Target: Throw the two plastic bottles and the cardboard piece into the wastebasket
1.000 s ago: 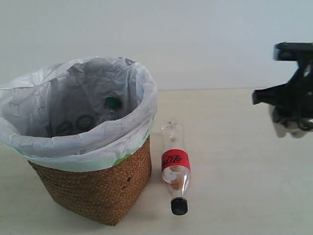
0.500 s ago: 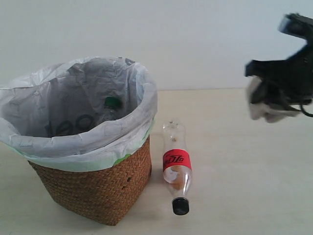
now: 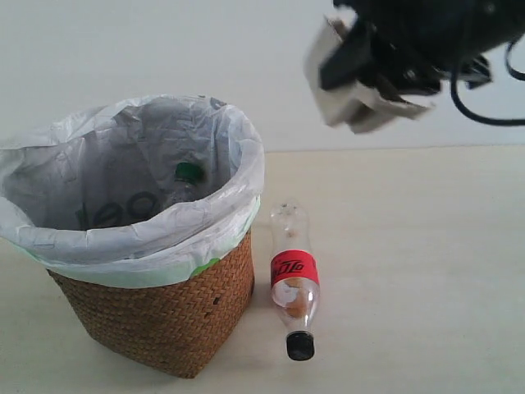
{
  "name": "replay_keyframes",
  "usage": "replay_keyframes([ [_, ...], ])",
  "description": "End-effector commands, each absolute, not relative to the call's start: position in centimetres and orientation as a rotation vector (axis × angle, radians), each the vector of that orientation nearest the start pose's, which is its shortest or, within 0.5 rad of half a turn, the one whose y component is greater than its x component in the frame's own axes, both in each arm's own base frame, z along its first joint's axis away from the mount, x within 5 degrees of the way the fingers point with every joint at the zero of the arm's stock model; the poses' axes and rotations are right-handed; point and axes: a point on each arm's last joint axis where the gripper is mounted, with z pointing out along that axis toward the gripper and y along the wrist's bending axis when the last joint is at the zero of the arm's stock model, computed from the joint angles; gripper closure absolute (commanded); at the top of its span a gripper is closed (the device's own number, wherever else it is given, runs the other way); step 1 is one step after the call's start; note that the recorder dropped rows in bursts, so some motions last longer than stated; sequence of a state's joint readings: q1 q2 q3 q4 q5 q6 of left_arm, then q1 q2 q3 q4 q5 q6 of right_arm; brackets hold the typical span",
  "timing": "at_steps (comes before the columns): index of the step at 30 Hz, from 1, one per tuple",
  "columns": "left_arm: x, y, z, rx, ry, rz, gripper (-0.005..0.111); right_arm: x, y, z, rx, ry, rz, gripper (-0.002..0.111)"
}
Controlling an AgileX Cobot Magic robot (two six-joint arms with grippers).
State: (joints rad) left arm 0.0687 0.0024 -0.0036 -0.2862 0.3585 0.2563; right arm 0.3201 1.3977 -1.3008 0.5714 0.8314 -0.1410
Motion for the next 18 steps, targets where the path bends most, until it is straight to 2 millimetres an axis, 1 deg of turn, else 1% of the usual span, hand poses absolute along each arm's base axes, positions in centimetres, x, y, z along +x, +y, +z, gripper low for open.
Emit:
replay_keyframes([
  [1,5.3,-0.5,18.2,0.001,1.829,-0.041,0.103,28.5,7.1,34.2,0.020,2.490,-0.015,0.107],
  [3,5.3,-0.5,18.2,0.001,1.829,-0.041,0.103,28.3,4.9,33.7,0.098,2.474,-0.338,0.107],
  [4,5.3,-0.5,18.2,0.001,1.829,-0.041,0.103,28.1,4.0,33.6,0.126,2.464,-0.463,0.107],
  [6,5.3,-0.5,18.2,0.001,1.829,-0.041,0.103,27.7,3.0,33.5,0.167,2.453,-0.613,0.107],
  [8,5.3,-0.5,18.2,0.001,1.829,-0.041,0.103,27.5,2.7,33.5,0.178,2.453,-0.662,0.107],
  [10,5.3,-0.5,18.2,0.001,1.829,-0.041,0.103,27.6,2.9,33.4,0.195,2.449,-0.626,0.107],
  [11,5.3,-0.5,18.2,0.001,1.829,-0.041,0.103,27.8,3.3,33.3,0.195,2.446,-0.575,0.107],
  [12,5.3,-0.5,18.2,0.001,1.829,-0.041,0.103,28.1,3.8,33.2,0.191,2.444,-0.485,0.107],
  [14,5.3,-0.5,18.2,0.001,1.829,-0.041,0.103,28.8,5.6,32.7,0.137,2.446,-0.223,0.107],
  [15,5.3,-0.5,18.2,0.001,1.829,-0.041,0.103,29.2,7.0,32.8,0.089,2.428,-0.035,0.107],
  [16,5.3,-0.5,18.2,0.001,1.829,-0.041,0.103,29.6,8.5,33.2,0.067,2.387,0.187,0.107],
  [17,5.3,-0.5,18.2,0.001,1.829,-0.041,0.103,29.8,9.8,34.0,0.017,2.345,0.359,0.107],
  [18,5.3,-0.5,18.2,0.001,1.829,-0.041,0.103,29.8,11.4,35.4,-0.040,2.291,0.591,0.105],
])
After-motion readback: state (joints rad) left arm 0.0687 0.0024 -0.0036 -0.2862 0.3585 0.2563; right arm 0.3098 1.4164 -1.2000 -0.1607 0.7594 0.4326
